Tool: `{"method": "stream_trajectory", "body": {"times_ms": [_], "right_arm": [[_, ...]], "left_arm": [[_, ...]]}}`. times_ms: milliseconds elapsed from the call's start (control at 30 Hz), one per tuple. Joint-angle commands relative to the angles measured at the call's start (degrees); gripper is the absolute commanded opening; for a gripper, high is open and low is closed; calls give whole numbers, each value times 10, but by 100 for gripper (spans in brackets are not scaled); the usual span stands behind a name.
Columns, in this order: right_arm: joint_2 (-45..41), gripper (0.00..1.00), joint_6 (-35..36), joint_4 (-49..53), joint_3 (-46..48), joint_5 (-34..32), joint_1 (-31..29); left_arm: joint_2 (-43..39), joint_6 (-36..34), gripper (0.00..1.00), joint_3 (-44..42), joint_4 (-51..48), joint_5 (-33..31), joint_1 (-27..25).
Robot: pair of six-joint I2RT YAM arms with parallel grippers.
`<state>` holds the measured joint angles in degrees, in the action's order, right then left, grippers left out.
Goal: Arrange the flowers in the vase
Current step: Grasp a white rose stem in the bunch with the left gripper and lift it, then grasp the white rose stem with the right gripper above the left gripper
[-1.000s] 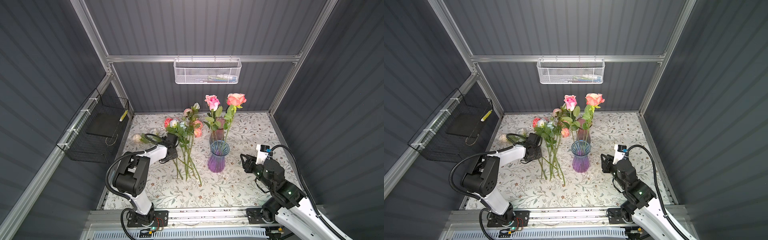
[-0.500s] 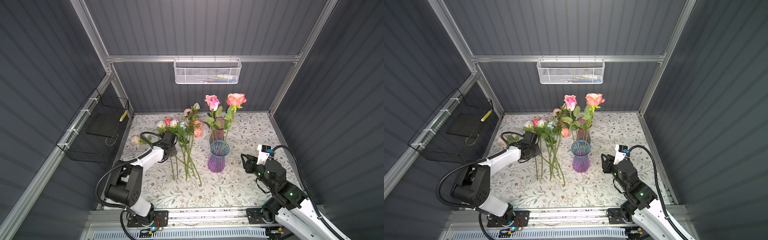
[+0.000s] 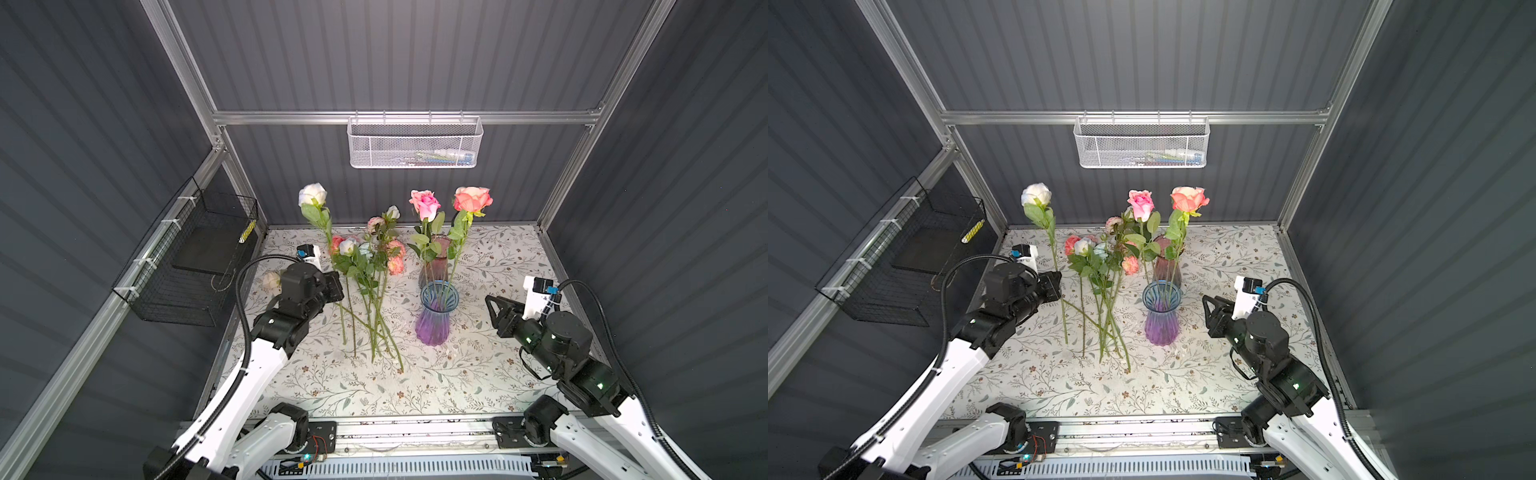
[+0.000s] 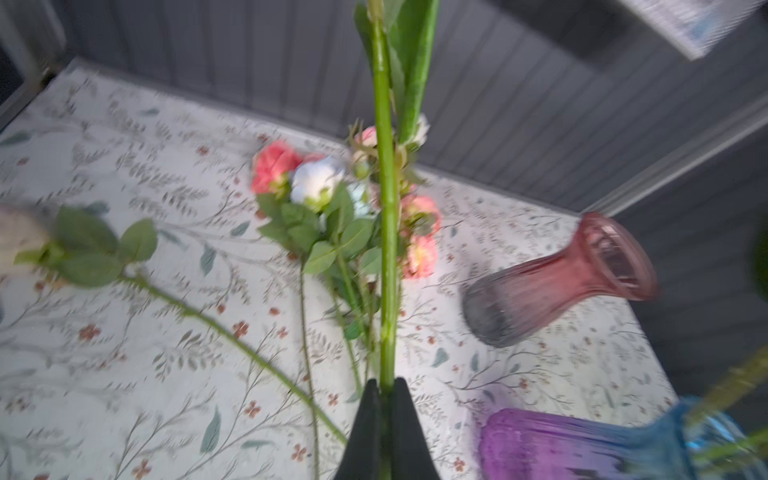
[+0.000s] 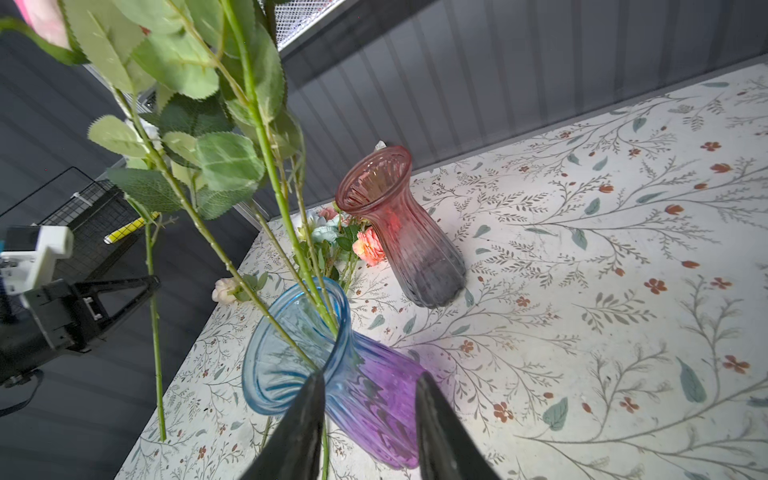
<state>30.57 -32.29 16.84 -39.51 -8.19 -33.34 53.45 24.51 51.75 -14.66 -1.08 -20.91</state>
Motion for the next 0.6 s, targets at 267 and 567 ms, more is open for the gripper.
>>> {"method": "stream_trajectory", "body": {"times_ms": [267, 567], "right_arm": [[85, 38, 42, -45, -134, 50, -32], [187, 46, 139, -56, -284, 84, -156]], "left_arm": [[-40, -121, 0, 77, 68, 49, -156], [-1, -143, 0, 136, 72, 95, -242]]}}
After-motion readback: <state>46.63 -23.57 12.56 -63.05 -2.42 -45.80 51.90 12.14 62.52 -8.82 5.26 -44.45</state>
